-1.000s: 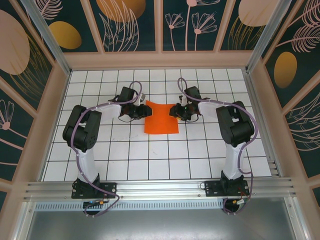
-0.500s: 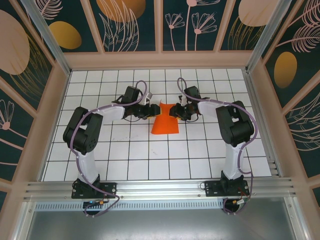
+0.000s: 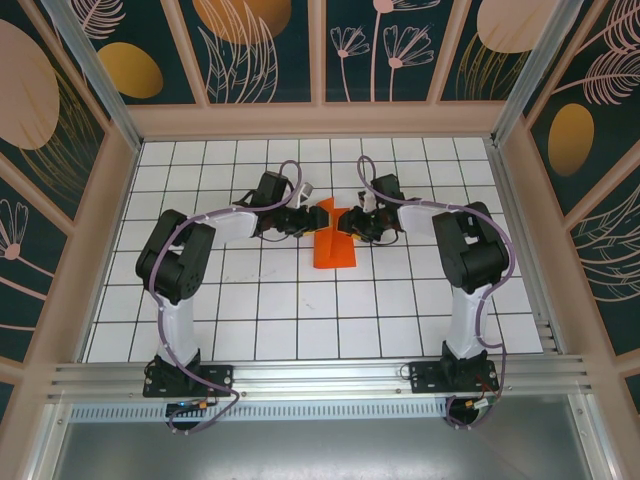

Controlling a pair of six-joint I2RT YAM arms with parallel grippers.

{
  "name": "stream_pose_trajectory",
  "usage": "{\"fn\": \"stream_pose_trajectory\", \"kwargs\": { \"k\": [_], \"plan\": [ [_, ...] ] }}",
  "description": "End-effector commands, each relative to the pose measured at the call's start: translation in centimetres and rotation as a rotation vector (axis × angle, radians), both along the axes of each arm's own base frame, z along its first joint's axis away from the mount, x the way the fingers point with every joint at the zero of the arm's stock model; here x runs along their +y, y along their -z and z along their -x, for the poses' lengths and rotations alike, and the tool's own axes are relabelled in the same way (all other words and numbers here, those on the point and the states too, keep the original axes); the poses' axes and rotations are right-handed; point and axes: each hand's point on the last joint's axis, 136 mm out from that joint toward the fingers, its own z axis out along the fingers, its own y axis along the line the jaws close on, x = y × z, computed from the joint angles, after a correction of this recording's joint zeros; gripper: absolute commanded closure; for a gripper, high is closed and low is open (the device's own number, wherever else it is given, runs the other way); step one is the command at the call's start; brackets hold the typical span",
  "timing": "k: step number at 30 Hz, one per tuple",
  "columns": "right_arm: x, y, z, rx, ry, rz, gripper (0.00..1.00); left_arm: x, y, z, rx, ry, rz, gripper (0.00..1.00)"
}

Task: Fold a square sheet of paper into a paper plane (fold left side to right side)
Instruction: First fold in half a square sheet of paper at the center of the table.

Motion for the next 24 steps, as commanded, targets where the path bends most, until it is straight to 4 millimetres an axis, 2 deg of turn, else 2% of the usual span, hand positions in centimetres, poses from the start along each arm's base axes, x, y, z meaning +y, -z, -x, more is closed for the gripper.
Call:
{"fn": "stream_pose_trajectory", "kwargs": {
  "k": [1,8,10,12,24],
  "plan": [
    [0.2,-2.4,-0.1,-0.030,0.007,-0.076,0.56,-0.7,-0.6,-0.8,-0.021,0.001,0.025,0.44],
    [-0.9,-5.7,-0.9,-0.092,0.042,-0.149,0.48,-0.9,-0.3,-0.9,-0.017,-0.004,0.026,0.44],
    [-0.4,-7.3,-0.7,-0.122,0.026,-0.217,0.44,-0.9,-0.3,-0.9,-0.018,-0.004,0.028,0.44],
    [0.2,-8.1,-0.4,-0.122,0.015,-0.281,0.42,-1.0,-0.4,-1.0,-0.019,-0.004,0.029,0.44],
    [2.6,-5.9,-0.5,-0.039,-0.020,-0.319,0.49,-1.2,-0.5,-0.8,-0.024,0.001,0.031,0.45]
  ]
}}
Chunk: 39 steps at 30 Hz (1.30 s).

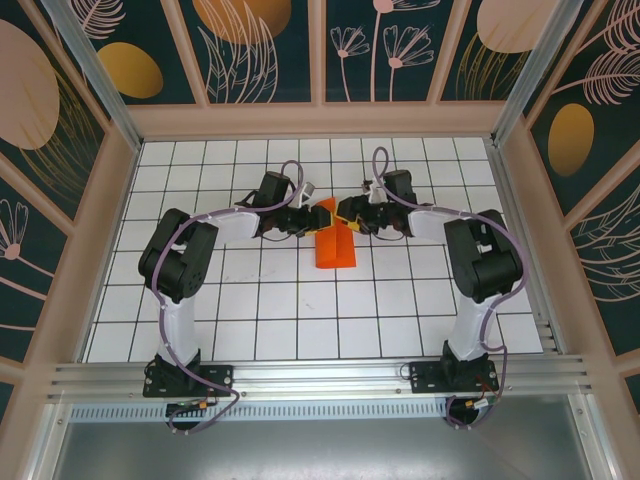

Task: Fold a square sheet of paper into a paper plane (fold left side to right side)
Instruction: First fold in half a square sheet of paper at the center of the table.

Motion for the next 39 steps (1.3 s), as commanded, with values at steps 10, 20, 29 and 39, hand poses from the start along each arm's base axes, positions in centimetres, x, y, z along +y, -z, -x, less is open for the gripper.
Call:
{"fn": "stream_pose_trajectory", "kwargs": {
  "k": [10,20,29,39],
  "plan": [
    [1.4,0.9,-0.1,0.025,-0.040,-0.016,0.72,-0.8,-0.8,-0.5,-0.031,0.007,0.017,0.45],
    [0.3,1.2,-0.4,0.015,-0.012,0.038,0.68,-0.7,-0.7,-0.4,-0.031,0.007,0.009,0.45],
    [0.4,1.2,-0.5,0.017,-0.017,0.032,0.67,-0.7,-0.9,-0.5,-0.035,0.008,0.013,0.45],
    [1.1,1.6,-0.2,0.037,-0.043,0.019,0.70,-0.8,-1.2,-0.5,-0.038,0.012,0.018,0.45]
  ]
}}
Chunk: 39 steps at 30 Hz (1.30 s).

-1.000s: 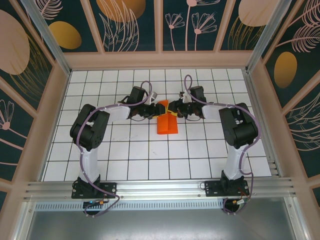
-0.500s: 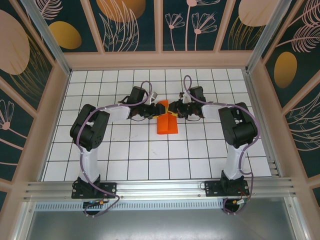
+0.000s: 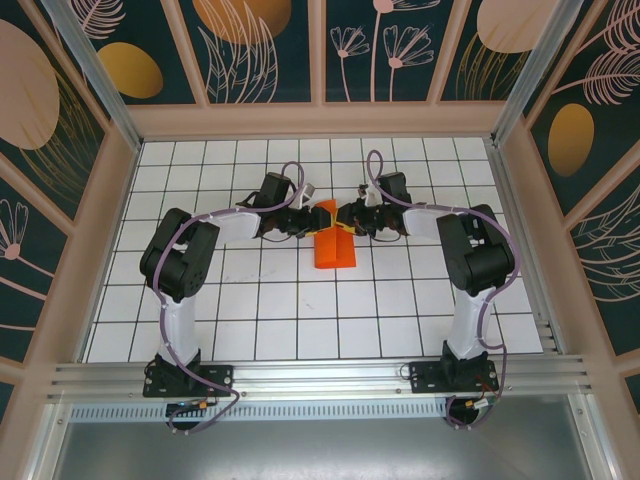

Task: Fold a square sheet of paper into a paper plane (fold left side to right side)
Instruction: First fold in half a square sheet of paper at the center of the table.

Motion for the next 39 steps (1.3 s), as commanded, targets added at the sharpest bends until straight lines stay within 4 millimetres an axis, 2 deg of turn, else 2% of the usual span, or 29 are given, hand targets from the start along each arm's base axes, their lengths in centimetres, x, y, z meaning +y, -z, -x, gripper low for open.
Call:
{"fn": "stream_pose_trajectory", "kwargs": {
  "k": [1,10,15,18,22,24,28,33,35,39],
  "plan": [
    [0.8,0.0,0.0,-0.004,-0.032,-0.006,0.71,-0.8,-1.8,-0.5,-0.046,0.016,0.032,0.45],
    [0.9,0.4,0.0,0.006,-0.036,-0.002,0.72,-0.8,-2.1,-0.5,-0.051,0.020,0.039,0.47],
    [0.9,-0.1,-0.1,-0.002,-0.035,-0.024,0.73,-0.8,-2.2,-0.5,-0.053,0.020,0.039,0.47],
    [1.2,0.0,0.1,-0.001,-0.045,-0.021,0.75,-0.9,-2.2,-0.6,-0.056,0.019,0.039,0.47],
    [0.7,0.0,0.0,-0.006,-0.034,-0.008,0.85,-0.7,-2.7,-0.5,-0.069,0.018,0.033,0.46],
    [0.5,0.2,0.0,-0.005,-0.031,0.001,0.90,-0.3,-2.9,-0.6,-0.086,0.010,0.013,0.45],
    [-0.3,0.5,-0.2,-0.008,-0.009,0.033,0.91,1.0,-3.5,-1.1,-0.124,-0.050,-0.061,0.44],
    [-1.4,0.4,-0.5,-0.022,0.020,0.063,0.91,3.6,-1.6,-1.4,-0.083,-0.169,-0.216,0.42],
    [-1.8,0.5,-0.6,-0.025,0.031,0.084,0.91,3.6,-0.7,-1.2,-0.064,-0.173,-0.235,0.41],
    [-2.4,0.7,-0.7,-0.029,0.043,0.112,0.90,2.3,0.4,-0.9,-0.041,-0.146,-0.240,0.42]
  ]
}}
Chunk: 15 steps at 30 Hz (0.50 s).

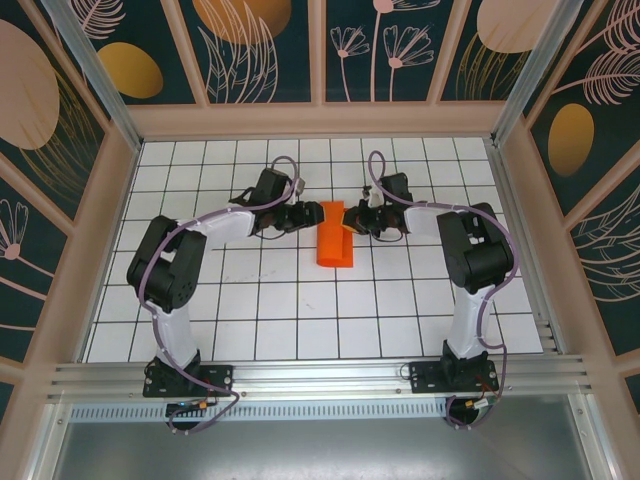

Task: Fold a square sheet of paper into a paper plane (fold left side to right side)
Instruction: First fold in half a square sheet of paper at the center of the table.

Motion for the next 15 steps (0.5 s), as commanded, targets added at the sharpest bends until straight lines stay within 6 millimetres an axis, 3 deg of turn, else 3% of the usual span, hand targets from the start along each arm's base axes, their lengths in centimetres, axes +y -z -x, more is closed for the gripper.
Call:
{"fn": "stream_pose_trajectory", "kwargs": {
  "k": [1,11,15],
  "plan": [
    [-0.9,-1.0,0.0,-0.035,0.009,0.036,0.90,-0.8,1.5,0.3,0.035,0.003,-0.044,0.42],
    [-1.2,-0.5,-0.1,-0.039,0.009,0.059,0.84,-1.7,4.5,0.1,0.076,0.010,-0.105,0.57],
    [-1.7,-0.7,-0.2,-0.051,0.015,0.078,0.80,-1.4,5.4,0.1,0.089,-0.001,-0.142,0.57]
  ]
}}
